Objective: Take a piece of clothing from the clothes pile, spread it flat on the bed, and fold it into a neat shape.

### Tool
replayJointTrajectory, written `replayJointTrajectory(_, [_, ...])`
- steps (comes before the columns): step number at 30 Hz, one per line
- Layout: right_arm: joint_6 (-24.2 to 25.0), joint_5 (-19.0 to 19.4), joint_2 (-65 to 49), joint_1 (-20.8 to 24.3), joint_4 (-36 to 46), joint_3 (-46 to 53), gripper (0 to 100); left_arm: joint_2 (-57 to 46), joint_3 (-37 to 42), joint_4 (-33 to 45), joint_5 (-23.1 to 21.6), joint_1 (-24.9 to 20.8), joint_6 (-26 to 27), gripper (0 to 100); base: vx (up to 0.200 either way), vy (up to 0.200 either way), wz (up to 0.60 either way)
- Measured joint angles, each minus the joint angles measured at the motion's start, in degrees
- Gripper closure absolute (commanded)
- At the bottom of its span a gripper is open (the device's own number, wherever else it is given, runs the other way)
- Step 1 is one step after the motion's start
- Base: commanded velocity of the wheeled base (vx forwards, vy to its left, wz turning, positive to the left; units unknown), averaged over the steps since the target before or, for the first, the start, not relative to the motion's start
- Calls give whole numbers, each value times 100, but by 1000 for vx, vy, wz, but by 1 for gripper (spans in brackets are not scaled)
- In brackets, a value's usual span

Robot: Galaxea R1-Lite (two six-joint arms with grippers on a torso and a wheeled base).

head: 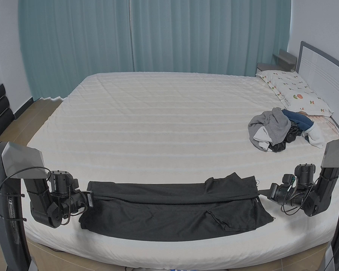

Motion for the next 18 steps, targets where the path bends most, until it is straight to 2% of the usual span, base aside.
replayJointTrajectory(5, [-27,-6,205,-5,-154,174,100,11,144,2,-39,-6,63,100,0,0,0])
replayJointTrajectory(6, [-27,-6,233,-9,-156,188,0,11,165,2,-44,-6,61,100,0,0,0])
replayJointTrajectory(7, [-27,-6,260,-16,-157,201,0,11,190,5,-49,-6,63,100,0,0,0])
replayJointTrajectory(8, [-27,-6,284,-22,-157,210,0,10,212,6,-50,-6,67,0,0,0,0])
replayJointTrajectory(18, [229,-11,255,-83,-436,213,0,-148,330,0,-161,5,88,0,0,0,0])
